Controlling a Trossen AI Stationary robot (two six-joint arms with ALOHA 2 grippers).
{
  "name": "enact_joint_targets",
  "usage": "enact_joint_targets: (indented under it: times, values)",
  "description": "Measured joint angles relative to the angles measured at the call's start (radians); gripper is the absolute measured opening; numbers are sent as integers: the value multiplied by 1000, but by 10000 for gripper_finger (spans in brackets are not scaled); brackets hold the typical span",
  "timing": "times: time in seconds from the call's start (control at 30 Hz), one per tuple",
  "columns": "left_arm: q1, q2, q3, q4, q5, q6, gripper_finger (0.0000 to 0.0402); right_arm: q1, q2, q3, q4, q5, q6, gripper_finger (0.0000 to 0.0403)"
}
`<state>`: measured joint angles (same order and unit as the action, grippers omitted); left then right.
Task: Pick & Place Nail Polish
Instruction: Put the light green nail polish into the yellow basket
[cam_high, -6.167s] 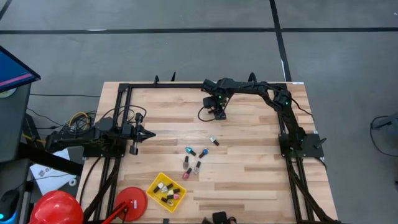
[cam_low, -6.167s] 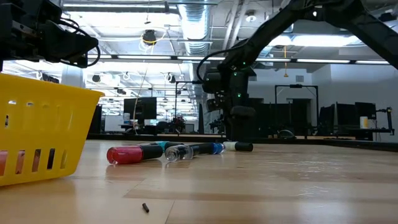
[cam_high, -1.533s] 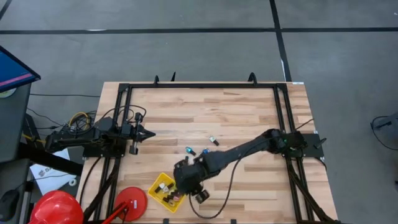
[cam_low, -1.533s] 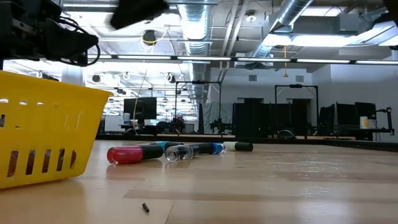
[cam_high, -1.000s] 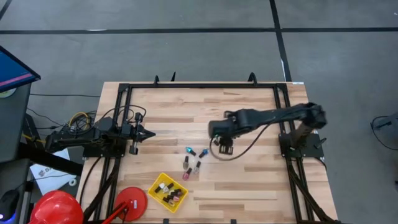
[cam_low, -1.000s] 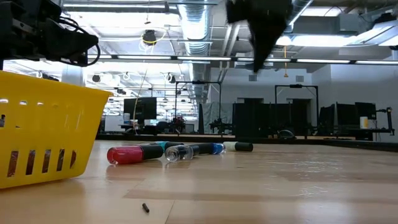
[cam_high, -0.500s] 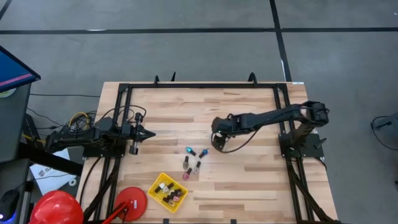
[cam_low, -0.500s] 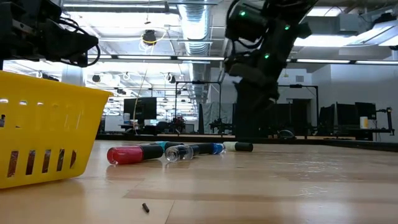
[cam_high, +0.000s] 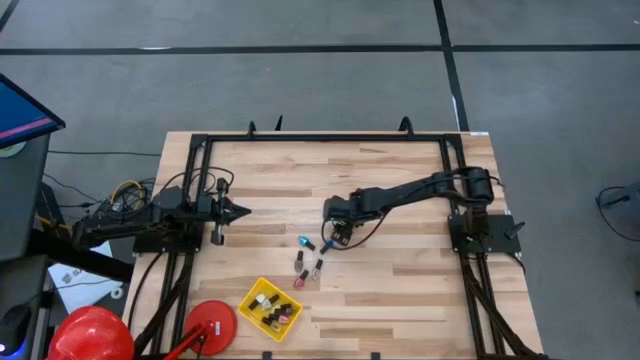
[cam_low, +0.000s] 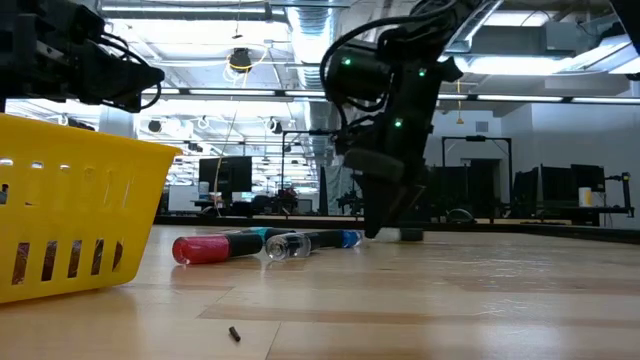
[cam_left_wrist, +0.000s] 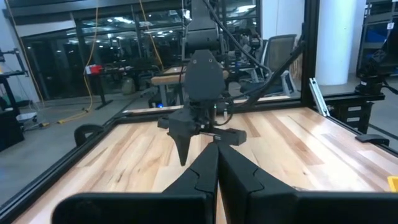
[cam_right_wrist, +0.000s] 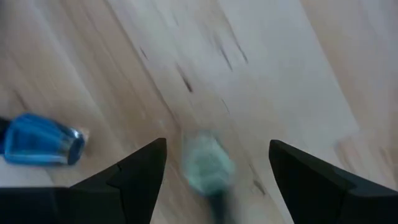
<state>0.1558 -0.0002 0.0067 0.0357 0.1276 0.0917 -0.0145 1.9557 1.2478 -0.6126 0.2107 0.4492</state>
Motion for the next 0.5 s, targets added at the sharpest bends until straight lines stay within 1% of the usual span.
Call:
enact_joint_targets:
  times: [0.23,0.5]
  values:
    - [0,0,0,-1,0,0,1,1,11,-9,-19,-1,23,275]
    - [0,0,0,-1,0,0,1,1,6,5,-56,-1,-26,274]
